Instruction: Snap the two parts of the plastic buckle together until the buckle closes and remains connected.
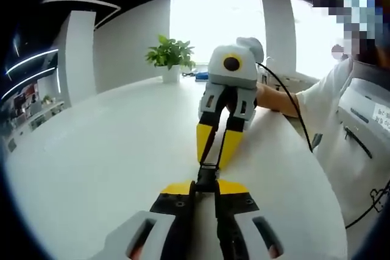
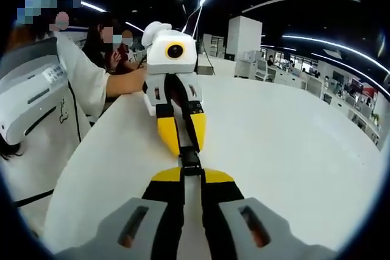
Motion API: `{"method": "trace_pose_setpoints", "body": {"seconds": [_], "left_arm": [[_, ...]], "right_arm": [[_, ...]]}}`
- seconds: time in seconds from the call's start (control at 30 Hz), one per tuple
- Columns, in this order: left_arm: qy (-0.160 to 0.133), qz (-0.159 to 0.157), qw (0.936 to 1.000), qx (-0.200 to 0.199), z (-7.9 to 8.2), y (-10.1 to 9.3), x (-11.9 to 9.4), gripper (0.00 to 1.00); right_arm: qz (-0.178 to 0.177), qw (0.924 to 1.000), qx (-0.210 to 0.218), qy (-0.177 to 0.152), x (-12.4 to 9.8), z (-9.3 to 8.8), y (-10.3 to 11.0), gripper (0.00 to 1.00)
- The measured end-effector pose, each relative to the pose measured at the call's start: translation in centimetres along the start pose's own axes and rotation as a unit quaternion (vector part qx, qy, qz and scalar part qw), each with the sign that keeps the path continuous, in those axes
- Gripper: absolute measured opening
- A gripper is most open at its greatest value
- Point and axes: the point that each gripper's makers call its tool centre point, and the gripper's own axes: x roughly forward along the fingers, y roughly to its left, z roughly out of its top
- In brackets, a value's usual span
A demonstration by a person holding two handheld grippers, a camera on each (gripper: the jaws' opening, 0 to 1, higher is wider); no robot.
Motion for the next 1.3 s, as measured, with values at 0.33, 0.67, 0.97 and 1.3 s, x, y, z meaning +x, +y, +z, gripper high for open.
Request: {"method": "trace_pose_setpoints", "body": {"seconds": [0.33,0.67,0.97,1.3], "left_arm": [[0.005,-0.001,0.9999,-0.010,0.0,2.0,0.9,0.10],[0.023,0.009,0.9997,-0.001,0.8,6.5,1.6,0.11],[0.036,0.027,0.9985,0.030,1.7,11.5,2.4,0.11],[0.025,0.022,0.9994,0.009,2.5,14.9,3.4,0.11]], "right_arm": [[-0.007,0.9998,0.012,0.011,0.2,-0.7,-1.8,0.08],[-0.026,0.9989,0.009,0.038,1.4,-0.7,-6.1,0.08],[-0.044,0.9975,0.009,0.054,2.9,-0.7,-11.5,0.08],[-0.037,0.9970,0.059,0.034,3.7,-0.8,-15.1,0.08]]}}
